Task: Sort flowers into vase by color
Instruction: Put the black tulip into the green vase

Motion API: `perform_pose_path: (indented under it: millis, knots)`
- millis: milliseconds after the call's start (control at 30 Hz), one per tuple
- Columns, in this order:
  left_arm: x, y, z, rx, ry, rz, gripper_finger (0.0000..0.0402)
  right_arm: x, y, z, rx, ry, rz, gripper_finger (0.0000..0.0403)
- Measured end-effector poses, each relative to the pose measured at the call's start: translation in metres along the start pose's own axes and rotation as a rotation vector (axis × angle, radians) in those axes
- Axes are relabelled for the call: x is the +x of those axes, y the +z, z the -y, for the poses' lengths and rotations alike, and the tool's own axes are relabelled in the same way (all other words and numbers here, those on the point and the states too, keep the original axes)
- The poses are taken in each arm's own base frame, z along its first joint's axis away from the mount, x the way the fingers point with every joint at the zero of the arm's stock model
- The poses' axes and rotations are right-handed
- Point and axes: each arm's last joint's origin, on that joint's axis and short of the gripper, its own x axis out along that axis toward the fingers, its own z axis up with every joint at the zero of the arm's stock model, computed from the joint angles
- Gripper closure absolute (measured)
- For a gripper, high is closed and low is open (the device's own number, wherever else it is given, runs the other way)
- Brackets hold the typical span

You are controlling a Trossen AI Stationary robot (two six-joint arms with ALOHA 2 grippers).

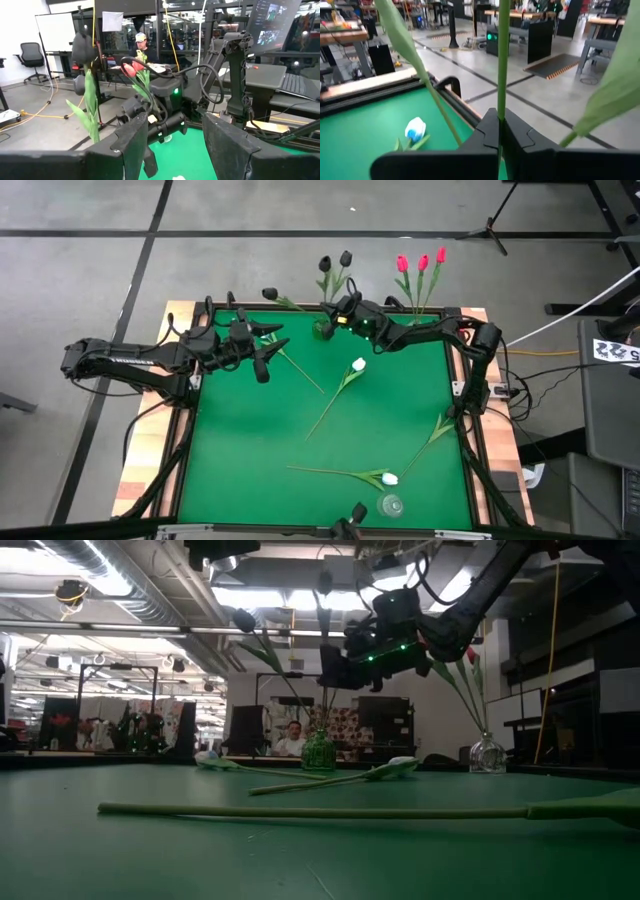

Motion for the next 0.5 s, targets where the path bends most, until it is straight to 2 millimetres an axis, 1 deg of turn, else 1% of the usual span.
perform_pose_path:
  millis: [300, 500]
  knots:
    - [0.0, 0.0, 0.0, 0.025, 0.0, 0.0, 0.0215, 0.0009, -0.0047, 0.002, 0.014, 0.002, -0.035, 0.0403]
    - [0.0, 0.0, 0.0, 0.024, 0.0, 0.0, 0.0215, 0.0008, -0.0058, 0.0014, 0.041, 0.019, -0.047, 0.039]
